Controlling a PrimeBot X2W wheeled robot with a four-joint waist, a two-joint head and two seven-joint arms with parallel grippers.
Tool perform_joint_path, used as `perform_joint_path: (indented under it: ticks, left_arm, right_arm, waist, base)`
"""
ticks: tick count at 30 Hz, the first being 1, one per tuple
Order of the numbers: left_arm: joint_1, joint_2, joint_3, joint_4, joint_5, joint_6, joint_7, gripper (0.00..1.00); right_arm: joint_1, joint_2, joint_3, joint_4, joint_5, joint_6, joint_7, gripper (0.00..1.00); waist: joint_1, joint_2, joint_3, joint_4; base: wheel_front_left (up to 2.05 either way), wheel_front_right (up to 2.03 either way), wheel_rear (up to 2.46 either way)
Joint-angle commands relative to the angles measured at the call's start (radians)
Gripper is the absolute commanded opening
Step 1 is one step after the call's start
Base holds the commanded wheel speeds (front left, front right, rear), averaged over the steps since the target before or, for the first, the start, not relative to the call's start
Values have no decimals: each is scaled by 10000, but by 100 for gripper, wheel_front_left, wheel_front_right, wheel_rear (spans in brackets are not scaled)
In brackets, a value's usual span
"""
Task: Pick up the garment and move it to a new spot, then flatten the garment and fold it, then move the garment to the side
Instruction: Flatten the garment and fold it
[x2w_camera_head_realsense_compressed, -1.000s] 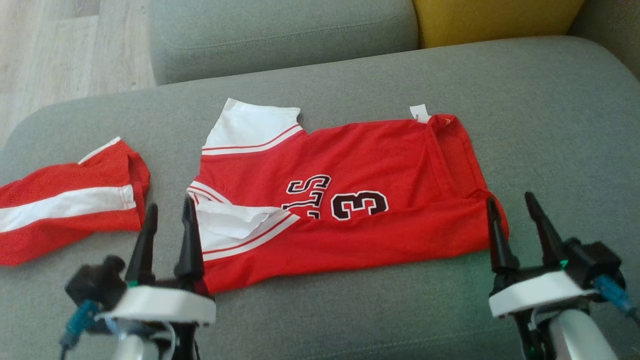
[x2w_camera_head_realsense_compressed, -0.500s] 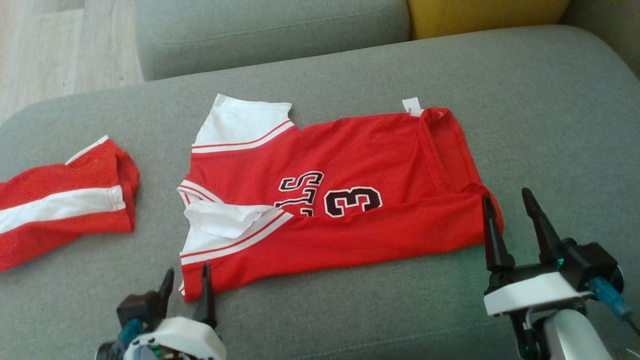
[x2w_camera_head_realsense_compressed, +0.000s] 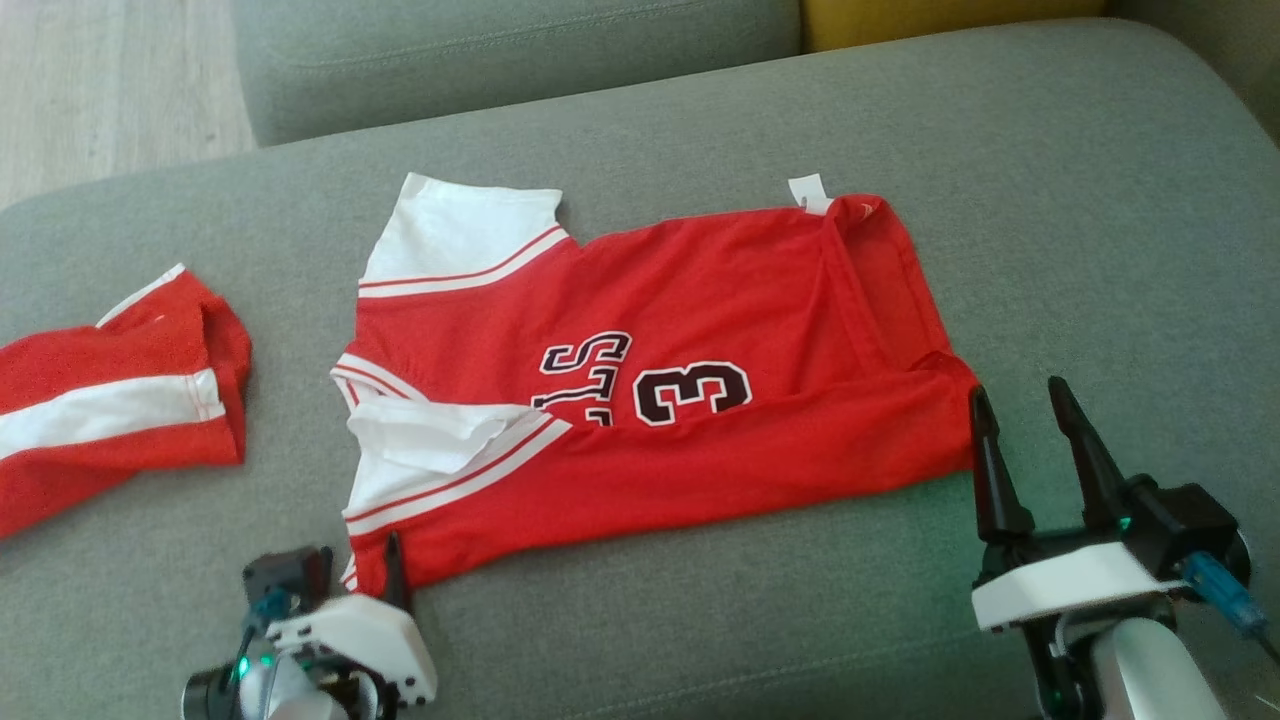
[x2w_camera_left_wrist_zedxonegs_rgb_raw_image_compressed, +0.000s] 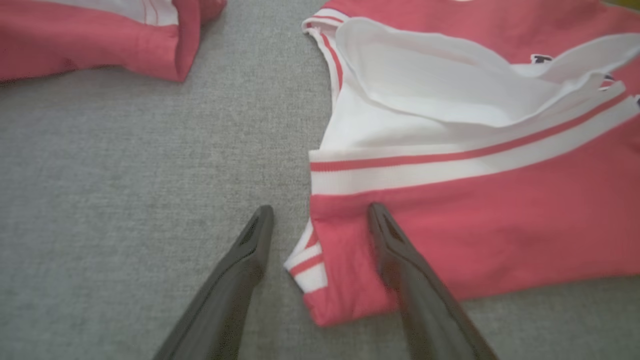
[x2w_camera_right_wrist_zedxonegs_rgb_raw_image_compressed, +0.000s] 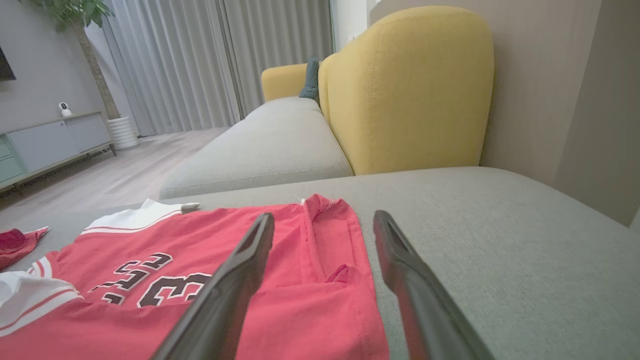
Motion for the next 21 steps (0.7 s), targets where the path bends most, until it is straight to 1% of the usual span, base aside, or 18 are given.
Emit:
perform_joint_path:
  ticks: [1,2,3,6,7,11,16,21]
  left_arm:
    - [-402,112,182,49,21,-73,127,100]
    - [-469,108,126,142,8,-149,169,49]
    - [-534,104,68,201,0,-237,156,0]
    - [-714,84,-46,191,-10,-372,-61,0]
    - [-802,70,-87,53,-21,-415,-240,0]
    - [-839,52,-164,-492,40,-459,-479,0]
    - [-737,43,-278,-1361,199,-532,-567,0]
    - [-580,28,-502,-2011,325,-562,-579,0]
  right_arm:
    - [-298,10,139,-207,-62,-7,-8,100]
    - [-315,15,80,-112,-52,-7,101,100]
    - [-335,21,14,12,-48,-7,263,100]
    - [-452,68,-247,422,6,-7,753,100]
    - [-582,120,-421,747,117,-7,1093,100]
    - [-1019,219,-1004,1612,467,-7,1803,100]
    - [-1650,257,-1900,2898,383,-7,2181,100]
    - [-2217,261,-2195,4166,469,-7,2315,100]
  waist:
    - [0,0,22,22]
    - [0,0,33,48]
    - [0,0,46,86]
    - [0,0,78,257]
    - [0,0,106,395]
    - [0,0,186,677]
    - [0,0,290,1042]
    - [0,0,381,1271]
  base:
    - [0,0,0]
    - [0,0,0]
    - [0,0,0]
    - [0,0,0]
    - [0,0,0]
    - [0,0,0]
    - [0,0,0]
    - [0,0,0]
